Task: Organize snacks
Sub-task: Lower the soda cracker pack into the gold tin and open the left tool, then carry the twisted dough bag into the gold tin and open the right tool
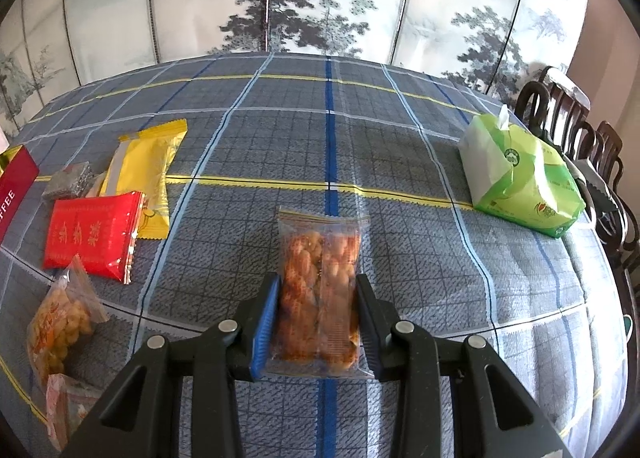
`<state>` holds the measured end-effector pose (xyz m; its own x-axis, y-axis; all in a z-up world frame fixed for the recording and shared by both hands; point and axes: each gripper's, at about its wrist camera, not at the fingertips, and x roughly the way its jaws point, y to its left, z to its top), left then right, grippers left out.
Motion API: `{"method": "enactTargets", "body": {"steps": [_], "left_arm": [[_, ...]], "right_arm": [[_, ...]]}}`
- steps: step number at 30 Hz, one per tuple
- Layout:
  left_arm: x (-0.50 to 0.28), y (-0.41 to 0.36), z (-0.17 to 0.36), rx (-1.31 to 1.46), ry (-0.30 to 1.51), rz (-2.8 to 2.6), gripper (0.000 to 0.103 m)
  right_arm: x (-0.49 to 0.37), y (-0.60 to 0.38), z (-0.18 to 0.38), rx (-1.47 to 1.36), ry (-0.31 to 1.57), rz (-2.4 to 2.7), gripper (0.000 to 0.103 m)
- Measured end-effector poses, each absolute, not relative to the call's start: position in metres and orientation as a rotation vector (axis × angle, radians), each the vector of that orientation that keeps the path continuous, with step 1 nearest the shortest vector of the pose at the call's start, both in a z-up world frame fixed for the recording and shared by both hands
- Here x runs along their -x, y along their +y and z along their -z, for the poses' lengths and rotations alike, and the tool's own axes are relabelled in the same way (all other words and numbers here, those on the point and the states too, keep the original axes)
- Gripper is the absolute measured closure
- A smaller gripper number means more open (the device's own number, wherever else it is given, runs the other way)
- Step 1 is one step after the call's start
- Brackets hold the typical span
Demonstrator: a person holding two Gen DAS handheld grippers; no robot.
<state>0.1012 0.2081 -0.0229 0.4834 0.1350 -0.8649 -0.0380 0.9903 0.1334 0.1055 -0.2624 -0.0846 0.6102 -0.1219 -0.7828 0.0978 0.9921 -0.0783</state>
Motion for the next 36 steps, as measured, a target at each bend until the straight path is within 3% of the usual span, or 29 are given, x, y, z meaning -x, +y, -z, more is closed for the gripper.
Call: {"method": "enactTargets", "body": {"steps": [11,22,36], "left_arm": [[-0.077,0.202,0.003,-0.07,0.985,-0.144,0.027],[-0.049,0.207,-0.016,0.035,0.94,-0.161,0.024],[-0.001,0.249,-0.026,0.112,0.902,-0.321,0.024]], "right_arm": [[-0.104,-0.26,0.078,-0.027,0.914,0.173,0.066],[-0.094,-0.229,0.04,-0.05,0.872,0.126,0.066],[-0.087,-0.078,0.001,-0.019,0.853,-0.181,0.066]]}}
